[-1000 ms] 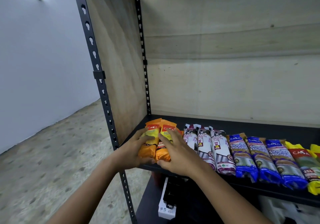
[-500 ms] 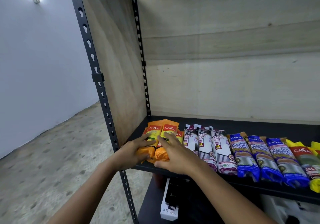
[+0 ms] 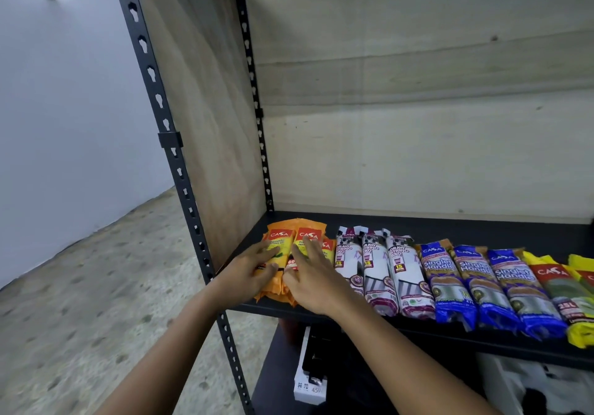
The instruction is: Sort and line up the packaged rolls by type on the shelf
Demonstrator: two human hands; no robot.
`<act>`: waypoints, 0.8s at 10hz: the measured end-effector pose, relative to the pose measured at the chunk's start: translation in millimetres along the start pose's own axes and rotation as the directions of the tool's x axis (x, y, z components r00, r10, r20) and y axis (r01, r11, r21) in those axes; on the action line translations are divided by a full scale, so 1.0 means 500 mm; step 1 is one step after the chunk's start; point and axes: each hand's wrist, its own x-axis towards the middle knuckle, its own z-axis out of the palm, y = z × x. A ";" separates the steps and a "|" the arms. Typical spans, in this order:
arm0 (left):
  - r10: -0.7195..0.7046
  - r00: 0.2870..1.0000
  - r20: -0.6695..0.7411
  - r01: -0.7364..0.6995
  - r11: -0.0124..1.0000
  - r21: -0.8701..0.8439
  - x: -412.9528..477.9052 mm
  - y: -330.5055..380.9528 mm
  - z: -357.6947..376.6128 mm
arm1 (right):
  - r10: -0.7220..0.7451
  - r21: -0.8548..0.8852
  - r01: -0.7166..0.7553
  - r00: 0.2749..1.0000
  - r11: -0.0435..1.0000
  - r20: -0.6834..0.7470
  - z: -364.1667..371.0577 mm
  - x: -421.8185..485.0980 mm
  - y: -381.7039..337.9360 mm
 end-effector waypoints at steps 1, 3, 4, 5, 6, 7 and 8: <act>-0.003 0.999 -0.044 0.003 1.000 0.006 0.000 -0.003 0.016 | 0.000 0.008 0.000 1.000 1.000 -0.006 0.003 0.000 0.001; 0.005 0.996 -0.090 -0.004 1.000 0.020 -0.010 0.004 0.037 | 0.003 0.003 -0.003 0.999 1.000 -0.053 0.018 0.000 0.005; 0.008 0.994 -0.107 -0.008 1.000 -0.002 -0.012 0.002 0.043 | 0.005 -0.010 -0.005 0.998 1.000 -0.057 0.023 0.001 0.002; -0.004 0.998 -0.069 0.003 1.000 -0.017 -0.009 0.003 0.037 | 0.005 0.020 -0.005 1.000 1.000 -0.017 0.010 0.006 0.004; -0.001 0.996 -0.091 0.000 1.000 -0.014 -0.006 0.008 0.024 | 0.012 0.109 -0.018 0.998 0.994 0.057 -0.025 0.010 0.006; 0.074 0.956 -0.282 -0.086 0.996 -0.030 -0.011 0.051 0.024 | -0.013 0.221 0.023 0.999 0.975 -0.045 -0.069 -0.018 0.028; 0.209 0.874 -0.439 -0.227 0.974 0.013 -0.016 0.129 0.045 | -0.029 0.245 0.075 0.982 0.967 -0.186 -0.112 -0.083 0.066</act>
